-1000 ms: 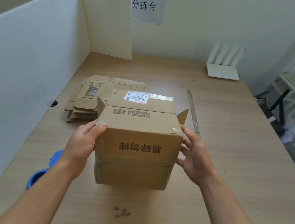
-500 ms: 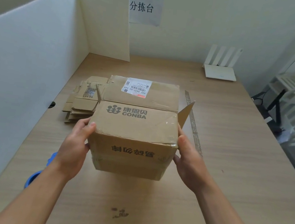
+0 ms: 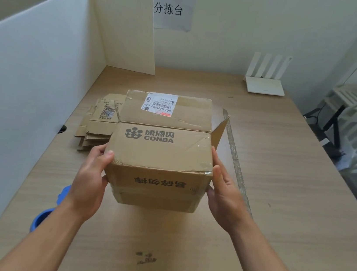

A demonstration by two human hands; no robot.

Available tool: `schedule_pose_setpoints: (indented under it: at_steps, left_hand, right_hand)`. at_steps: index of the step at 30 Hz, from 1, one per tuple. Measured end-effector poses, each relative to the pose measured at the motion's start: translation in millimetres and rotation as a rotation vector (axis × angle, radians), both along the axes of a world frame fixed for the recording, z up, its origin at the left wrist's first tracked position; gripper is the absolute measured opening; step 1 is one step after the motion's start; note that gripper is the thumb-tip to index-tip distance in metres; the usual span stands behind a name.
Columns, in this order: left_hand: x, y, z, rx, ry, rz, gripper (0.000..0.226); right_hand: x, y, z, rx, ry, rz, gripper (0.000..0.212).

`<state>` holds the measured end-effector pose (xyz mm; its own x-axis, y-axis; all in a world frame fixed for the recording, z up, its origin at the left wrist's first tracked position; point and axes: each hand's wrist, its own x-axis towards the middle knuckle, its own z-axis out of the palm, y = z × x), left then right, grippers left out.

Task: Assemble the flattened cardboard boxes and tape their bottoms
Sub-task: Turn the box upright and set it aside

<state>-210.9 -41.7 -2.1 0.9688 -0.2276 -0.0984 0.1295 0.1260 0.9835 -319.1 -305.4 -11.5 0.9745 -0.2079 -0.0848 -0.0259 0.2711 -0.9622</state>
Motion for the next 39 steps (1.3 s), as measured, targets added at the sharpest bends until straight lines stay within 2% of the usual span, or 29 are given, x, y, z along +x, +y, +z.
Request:
schedule_pose_setpoints:
  at_steps: [3,8,13,18,22,25,29,32,35,36,39]
  left_hand:
    - [-4.4,0.2,-3.7,-0.008,-0.031,-0.006,0.041]
    - [-8.5,-9.4,-10.4,-0.035,-0.102,0.016,0.036]
    - [-1.9,-8.1,-8.9,-0.026,-0.128,0.000,0.047]
    - [-6.3,-9.7,-13.9,0.162,-0.181,-0.011,0.056]
    - [-19.7,-4.3,-34.8,0.273,-0.204,-0.065,0.058]
    - [-31.2,3.2,-59.4,0.293,-0.139,-0.137,0.066]
    - [-43.9,13.4,-80.5,0.364,-0.042,-0.177,0.064]
    - [-50.5,22.9,-82.5,0.348,0.032,-0.178,0.058]
    - [-51.9,32.3,-76.0,0.305,0.043,-0.177,0.083]
    - [-51.8,34.0,-73.7,0.261,0.034,-0.167,0.084]
    - [-51.2,35.3,-66.3,0.049,0.038,-0.078,0.054]
  right_hand:
    - [1.6,-8.9,9.5,-0.005,-0.005,-0.011,0.048]
    - [7.4,-12.8,16.5,-0.088,-0.032,-0.074,0.055]
    - [4.6,-13.5,10.1,-0.176,-0.049,-0.118,0.052]
    - [2.8,-14.5,1.5,-0.108,0.012,-0.146,0.058]
    - [-4.4,-15.7,-15.1,0.015,0.110,-0.148,0.051]
    - [-15.3,-15.1,-33.1,0.130,0.184,-0.203,0.050]
    - [-28.3,-14.3,-52.5,0.135,0.275,-0.241,0.057]
    - [-36.5,-17.1,-58.8,0.121,0.298,-0.231,0.055]
    - [-42.3,-20.7,-63.5,0.187,0.323,-0.234,0.058]
    - [-43.8,-21.7,-64.2,0.232,0.330,-0.239,0.059]
    - [-48.1,-25.3,-64.2,0.328,0.311,-0.226,0.065]
